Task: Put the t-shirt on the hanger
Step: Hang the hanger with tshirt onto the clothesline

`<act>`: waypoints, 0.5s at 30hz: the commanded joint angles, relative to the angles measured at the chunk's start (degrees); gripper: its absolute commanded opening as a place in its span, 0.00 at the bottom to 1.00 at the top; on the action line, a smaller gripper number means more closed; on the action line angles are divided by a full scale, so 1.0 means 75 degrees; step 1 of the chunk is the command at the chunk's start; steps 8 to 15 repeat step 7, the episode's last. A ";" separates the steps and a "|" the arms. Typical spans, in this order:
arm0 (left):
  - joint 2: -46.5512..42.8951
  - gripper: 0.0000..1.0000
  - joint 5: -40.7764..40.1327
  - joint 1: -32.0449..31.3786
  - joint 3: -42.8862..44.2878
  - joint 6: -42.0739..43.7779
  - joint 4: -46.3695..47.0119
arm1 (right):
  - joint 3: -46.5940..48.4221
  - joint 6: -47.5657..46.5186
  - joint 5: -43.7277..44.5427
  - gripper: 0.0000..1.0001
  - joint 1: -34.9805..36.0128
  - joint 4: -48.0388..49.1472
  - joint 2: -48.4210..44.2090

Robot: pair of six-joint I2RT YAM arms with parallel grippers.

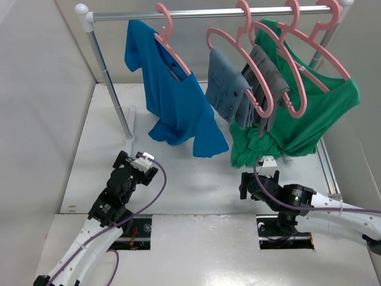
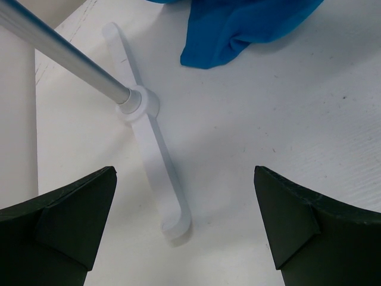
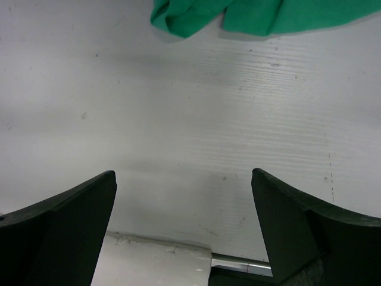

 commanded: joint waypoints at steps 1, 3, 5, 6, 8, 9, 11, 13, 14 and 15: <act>-0.0088 1.00 0.0072 0.0032 -0.0029 0.0054 0.0201 | 0.0350 0.0128 0.0253 1.00 -0.0028 -0.0076 0.0004; -0.0088 1.00 0.0072 0.0032 -0.0029 0.0054 0.0201 | 0.0350 0.0128 0.0253 1.00 -0.0028 -0.0076 0.0004; -0.0088 1.00 0.0072 0.0032 -0.0029 0.0054 0.0201 | 0.0350 0.0198 0.0253 1.00 -0.0028 -0.0076 0.0004; -0.0088 1.00 0.0072 0.0032 -0.0029 0.0054 0.0201 | 0.0350 0.0198 0.0253 1.00 -0.0028 -0.0076 0.0004; -0.0088 1.00 0.0072 0.0032 -0.0029 0.0054 0.0201 | 0.0350 0.0198 0.0253 1.00 -0.0028 -0.0076 0.0004; -0.0088 1.00 0.0072 0.0032 -0.0029 0.0054 0.0201 | 0.0350 0.0198 0.0253 1.00 -0.0028 -0.0076 0.0004; -0.0088 1.00 0.0072 0.0032 -0.0029 0.0054 0.0201 | 0.0350 0.0198 0.0253 1.00 -0.0028 -0.0076 0.0004; -0.0088 1.00 0.0072 0.0032 -0.0029 0.0054 0.0201 | 0.0350 0.0198 0.0253 1.00 -0.0028 -0.0076 0.0004; -0.0088 1.00 0.0072 0.0032 -0.0029 0.0054 0.0201 | 0.0350 0.0198 0.0253 1.00 -0.0028 -0.0076 0.0004; -0.0088 1.00 0.0072 0.0032 -0.0029 0.0054 0.0201 | 0.0350 0.0198 0.0253 1.00 -0.0028 -0.0076 0.0004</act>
